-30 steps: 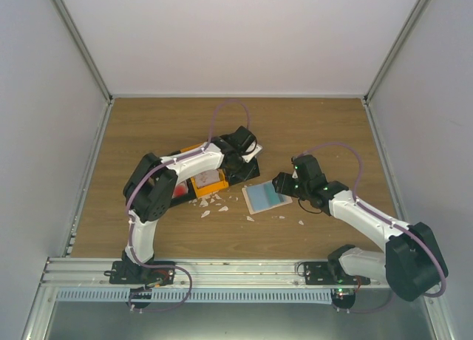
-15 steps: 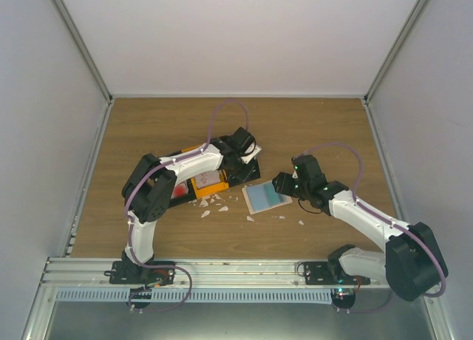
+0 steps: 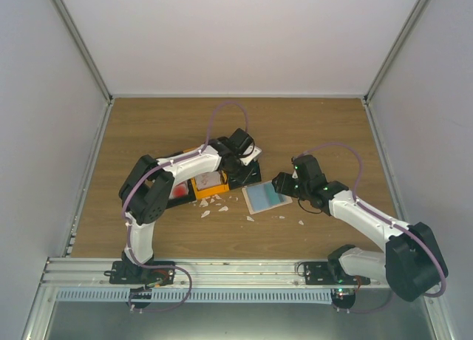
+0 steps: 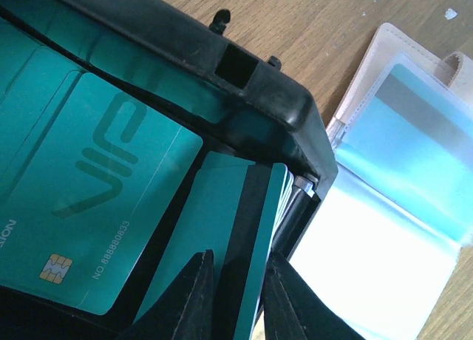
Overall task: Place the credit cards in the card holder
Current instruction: Pick up the credit card from the storage box.
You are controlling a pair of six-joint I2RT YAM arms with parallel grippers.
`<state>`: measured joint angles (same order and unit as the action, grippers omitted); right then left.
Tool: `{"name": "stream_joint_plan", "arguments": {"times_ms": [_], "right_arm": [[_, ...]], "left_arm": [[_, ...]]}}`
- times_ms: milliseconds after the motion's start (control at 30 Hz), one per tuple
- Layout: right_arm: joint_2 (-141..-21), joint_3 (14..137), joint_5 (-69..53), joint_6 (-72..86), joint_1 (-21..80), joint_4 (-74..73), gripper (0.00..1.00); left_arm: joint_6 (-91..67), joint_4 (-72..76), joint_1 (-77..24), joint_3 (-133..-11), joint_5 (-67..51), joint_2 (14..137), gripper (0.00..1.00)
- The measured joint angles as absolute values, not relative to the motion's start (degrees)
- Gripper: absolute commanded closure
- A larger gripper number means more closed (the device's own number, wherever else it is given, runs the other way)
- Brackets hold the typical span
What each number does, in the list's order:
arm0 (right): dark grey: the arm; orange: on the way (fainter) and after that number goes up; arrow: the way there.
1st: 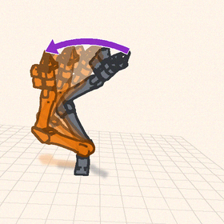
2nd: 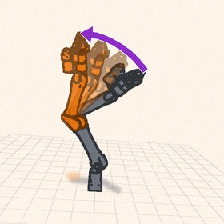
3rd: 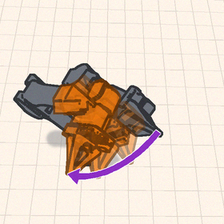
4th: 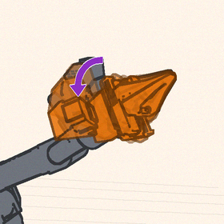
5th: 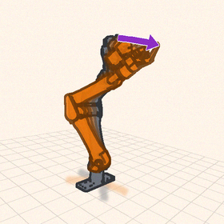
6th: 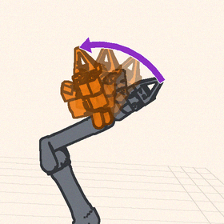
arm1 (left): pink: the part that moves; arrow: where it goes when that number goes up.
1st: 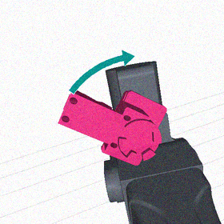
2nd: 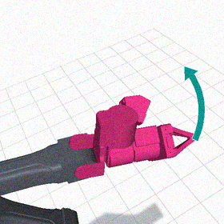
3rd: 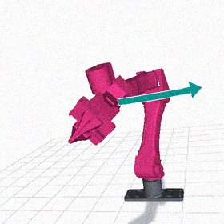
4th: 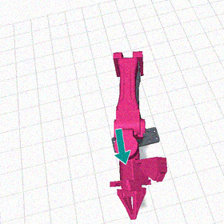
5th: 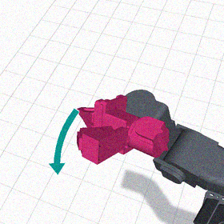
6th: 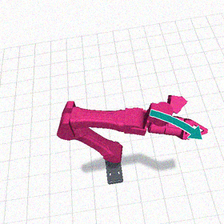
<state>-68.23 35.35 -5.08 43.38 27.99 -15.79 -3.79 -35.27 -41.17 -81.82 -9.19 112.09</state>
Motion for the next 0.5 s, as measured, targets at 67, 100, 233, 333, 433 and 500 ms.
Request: {"name": "stream_joint_plan", "arguments": {"times_ms": [67,100,233,333,433,500], "right_arm": [[-68.23,35.35,-5.13,43.38,27.99,-15.79,0.43],[-68.23,35.35,-5.17,43.38,27.99,-15.79,0.43],[-68.23,35.35,-5.26,43.38,27.99,-15.79,0.43],[-68.23,35.35,-5.28,43.38,27.99,-15.79,0.43],[-68.23,35.35,-5.28,43.38,27.99,-15.79,0.43],[-68.23,35.35,-5.3,43.38,27.99,-15.79,0.43]], "left_arm": [[-3.79,-35.2,-41.17,-81.82,-9.26,112.01,0.78],[-3.79,-35.18,-41.17,-81.8,-9.41,111.92,0.78],[-3.79,-35.07,-41.17,-81.73,-9.98,111.87,0.78],[-3.49,-35.16,-41.17,-81.62,-10.85,111.79,0.78],[-3.33,-35.24,-41.17,-81.6,-11.49,111.79,0.77],[-3.18,-35.24,-41.17,-81.47,-11.75,111.77,0.77]]}}
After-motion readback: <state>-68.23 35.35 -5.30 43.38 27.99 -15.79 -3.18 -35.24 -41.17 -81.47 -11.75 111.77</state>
